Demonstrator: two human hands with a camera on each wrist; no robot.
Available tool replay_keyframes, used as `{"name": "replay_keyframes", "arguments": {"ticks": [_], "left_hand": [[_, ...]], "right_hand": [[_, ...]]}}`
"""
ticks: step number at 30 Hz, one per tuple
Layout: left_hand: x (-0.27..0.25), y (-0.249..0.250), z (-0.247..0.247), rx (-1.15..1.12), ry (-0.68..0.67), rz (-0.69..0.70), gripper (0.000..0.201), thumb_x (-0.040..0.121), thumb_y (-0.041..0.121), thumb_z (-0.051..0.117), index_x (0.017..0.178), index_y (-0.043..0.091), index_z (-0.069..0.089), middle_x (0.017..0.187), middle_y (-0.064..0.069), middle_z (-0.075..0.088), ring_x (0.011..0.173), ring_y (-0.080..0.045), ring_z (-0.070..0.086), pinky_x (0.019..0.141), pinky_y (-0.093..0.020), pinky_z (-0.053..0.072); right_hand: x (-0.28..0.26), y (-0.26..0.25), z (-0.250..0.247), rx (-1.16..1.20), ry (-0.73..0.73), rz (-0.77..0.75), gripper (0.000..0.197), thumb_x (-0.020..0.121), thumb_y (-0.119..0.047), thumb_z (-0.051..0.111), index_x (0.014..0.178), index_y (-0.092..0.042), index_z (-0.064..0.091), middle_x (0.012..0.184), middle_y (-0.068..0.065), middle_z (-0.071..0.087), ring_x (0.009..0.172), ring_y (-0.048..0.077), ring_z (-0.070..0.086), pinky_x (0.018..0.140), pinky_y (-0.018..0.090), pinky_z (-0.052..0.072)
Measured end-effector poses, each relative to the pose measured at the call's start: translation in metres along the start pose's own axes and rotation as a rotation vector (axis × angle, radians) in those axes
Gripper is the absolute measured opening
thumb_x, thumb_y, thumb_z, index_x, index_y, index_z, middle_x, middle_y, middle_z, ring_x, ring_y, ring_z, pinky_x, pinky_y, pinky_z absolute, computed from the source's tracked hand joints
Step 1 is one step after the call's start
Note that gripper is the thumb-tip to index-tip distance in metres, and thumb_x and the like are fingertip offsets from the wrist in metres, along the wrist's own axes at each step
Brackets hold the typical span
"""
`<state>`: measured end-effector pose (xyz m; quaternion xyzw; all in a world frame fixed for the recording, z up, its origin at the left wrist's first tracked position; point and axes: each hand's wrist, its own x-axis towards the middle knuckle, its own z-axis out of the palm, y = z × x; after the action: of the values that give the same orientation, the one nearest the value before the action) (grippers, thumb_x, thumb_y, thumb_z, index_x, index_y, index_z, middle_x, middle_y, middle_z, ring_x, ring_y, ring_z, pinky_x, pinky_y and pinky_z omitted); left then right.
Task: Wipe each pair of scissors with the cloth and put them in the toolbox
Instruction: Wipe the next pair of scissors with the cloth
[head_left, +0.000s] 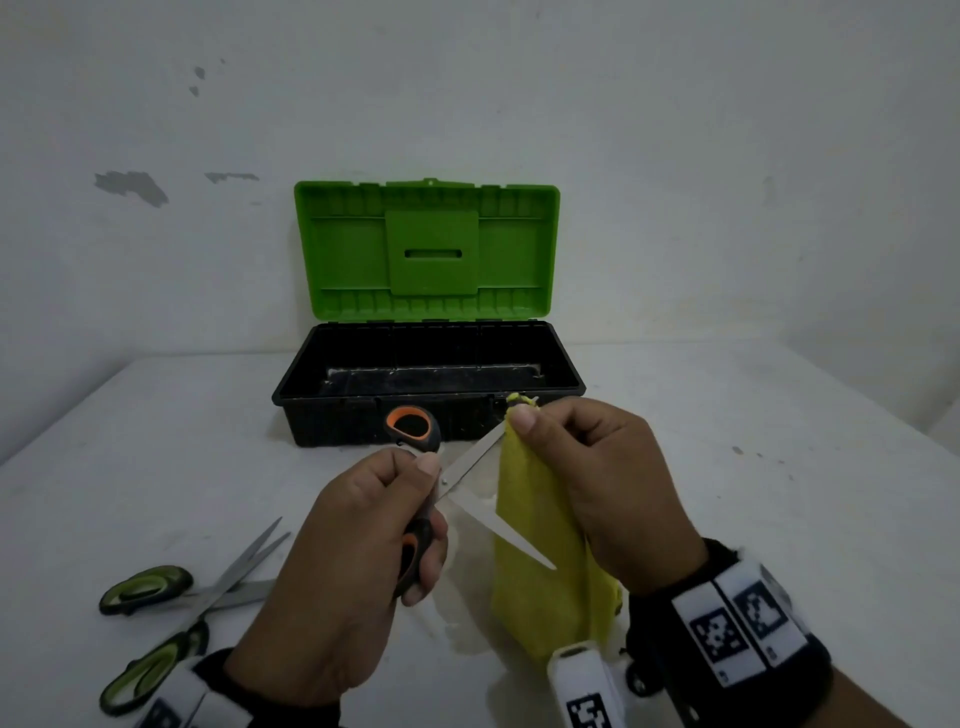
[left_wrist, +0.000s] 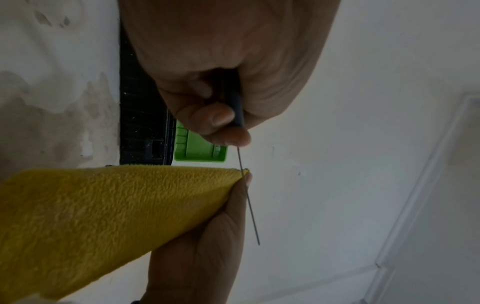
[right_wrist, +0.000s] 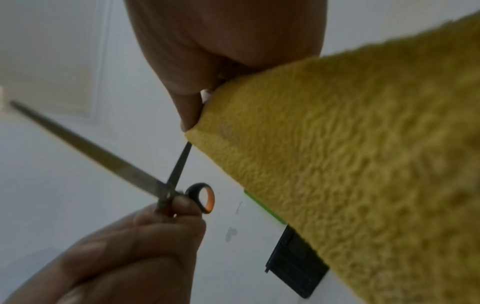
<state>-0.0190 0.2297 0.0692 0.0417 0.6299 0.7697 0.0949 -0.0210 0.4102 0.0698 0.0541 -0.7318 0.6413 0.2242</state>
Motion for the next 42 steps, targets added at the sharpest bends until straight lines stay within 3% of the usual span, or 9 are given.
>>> {"name": "replay_keyframes", "arguments": {"ticks": [6, 16, 20, 22, 25, 29, 34, 38, 42], "left_hand": [[-0.004, 0.000, -0.002, 0.032, -0.027, -0.005, 0.027, 0.097, 0.020, 0.051, 0.074, 0.005, 0.050, 0.054, -0.012, 0.050, 0.033, -0.015, 0.036, 0.033, -0.019, 0.026], [-0.009, 0.000, -0.006, 0.177, -0.046, -0.022, 0.028, 0.098, 0.018, 0.051, 0.076, 0.000, 0.051, 0.047, -0.008, 0.051, 0.031, -0.013, 0.038, 0.033, -0.021, 0.028], [-0.010, -0.006, -0.004, 0.331, -0.067, 0.003, 0.028, 0.098, 0.019, 0.051, 0.074, 0.005, 0.054, 0.043, -0.006, 0.052, 0.030, -0.013, 0.039, 0.036, -0.022, 0.030], [-0.011, -0.008, -0.001, 0.418, -0.067, 0.049, 0.027, 0.098, 0.019, 0.051, 0.074, 0.008, 0.056, 0.043, -0.005, 0.054, 0.030, -0.012, 0.040, 0.037, -0.023, 0.032], [-0.008, -0.013, 0.001, 0.542, -0.058, 0.127, 0.026, 0.098, 0.021, 0.050, 0.077, 0.009, 0.058, 0.043, -0.006, 0.056, 0.030, -0.009, 0.041, 0.039, -0.021, 0.035], [-0.004, -0.017, 0.000, 0.596, -0.038, 0.172, 0.027, 0.099, 0.022, 0.050, 0.076, 0.008, 0.056, 0.045, -0.006, 0.057, 0.030, -0.007, 0.043, 0.039, -0.015, 0.035], [0.003, -0.020, -0.010, 0.607, 0.001, 0.220, 0.026, 0.099, 0.026, 0.050, 0.077, 0.013, 0.057, 0.049, -0.009, 0.060, 0.035, -0.009, 0.048, 0.041, -0.017, 0.036], [0.005, -0.023, -0.015, 0.631, -0.006, 0.268, 0.025, 0.098, 0.027, 0.050, 0.077, 0.015, 0.057, 0.052, -0.010, 0.061, 0.038, -0.011, 0.051, 0.043, -0.018, 0.038], [0.004, -0.026, -0.015, 0.691, -0.012, 0.345, 0.026, 0.097, 0.027, 0.052, 0.072, 0.018, 0.054, 0.051, -0.008, 0.061, 0.038, -0.009, 0.051, 0.046, -0.017, 0.041]], "right_hand": [[-0.014, 0.002, 0.007, -0.055, -0.167, -0.018, 0.023, 0.081, -0.038, 0.073, 0.067, -0.019, 0.072, 0.065, -0.001, 0.067, 0.062, 0.009, 0.062, 0.058, 0.021, 0.051], [0.028, 0.016, -0.039, -0.075, 0.047, 0.087, 0.037, 0.088, -0.033, 0.070, 0.074, 0.001, 0.068, 0.069, 0.014, 0.064, 0.063, 0.019, 0.059, 0.061, 0.033, 0.052], [0.036, 0.019, -0.045, -0.223, 0.029, 0.075, 0.036, 0.095, -0.032, 0.065, 0.078, 0.000, 0.065, 0.076, 0.031, 0.059, 0.060, 0.028, 0.053, 0.062, 0.048, 0.051], [0.035, 0.016, -0.038, -0.258, -0.003, 0.047, 0.032, 0.097, -0.030, 0.063, 0.082, -0.001, 0.065, 0.078, 0.029, 0.064, 0.065, 0.041, 0.058, 0.066, 0.056, 0.055], [0.028, 0.008, -0.025, -0.315, -0.107, -0.031, 0.023, 0.100, -0.030, 0.059, 0.087, -0.011, 0.064, 0.080, 0.018, 0.067, 0.076, 0.037, 0.064, 0.072, 0.056, 0.056], [0.013, 0.001, -0.013, -0.322, -0.300, -0.146, 0.010, 0.100, -0.022, 0.058, 0.092, -0.018, 0.062, 0.082, -0.003, 0.063, 0.075, 0.017, 0.062, 0.069, 0.037, 0.055], [-0.006, 0.000, -0.011, -0.352, -0.537, -0.296, 0.004, 0.092, -0.014, 0.067, 0.093, -0.018, 0.065, 0.090, -0.016, 0.065, 0.085, 0.006, 0.063, 0.076, 0.015, 0.047], [-0.010, -0.001, -0.016, -0.322, -0.598, -0.340, 0.015, 0.091, -0.028, 0.069, 0.091, -0.013, 0.073, 0.091, -0.003, 0.070, 0.088, 0.019, 0.066, 0.079, 0.038, 0.054], [-0.009, 0.008, -0.019, -0.388, -0.498, -0.371, 0.009, 0.089, -0.024, 0.073, 0.087, -0.015, 0.074, 0.087, -0.006, 0.071, 0.083, 0.015, 0.068, 0.075, 0.035, 0.056]]}}
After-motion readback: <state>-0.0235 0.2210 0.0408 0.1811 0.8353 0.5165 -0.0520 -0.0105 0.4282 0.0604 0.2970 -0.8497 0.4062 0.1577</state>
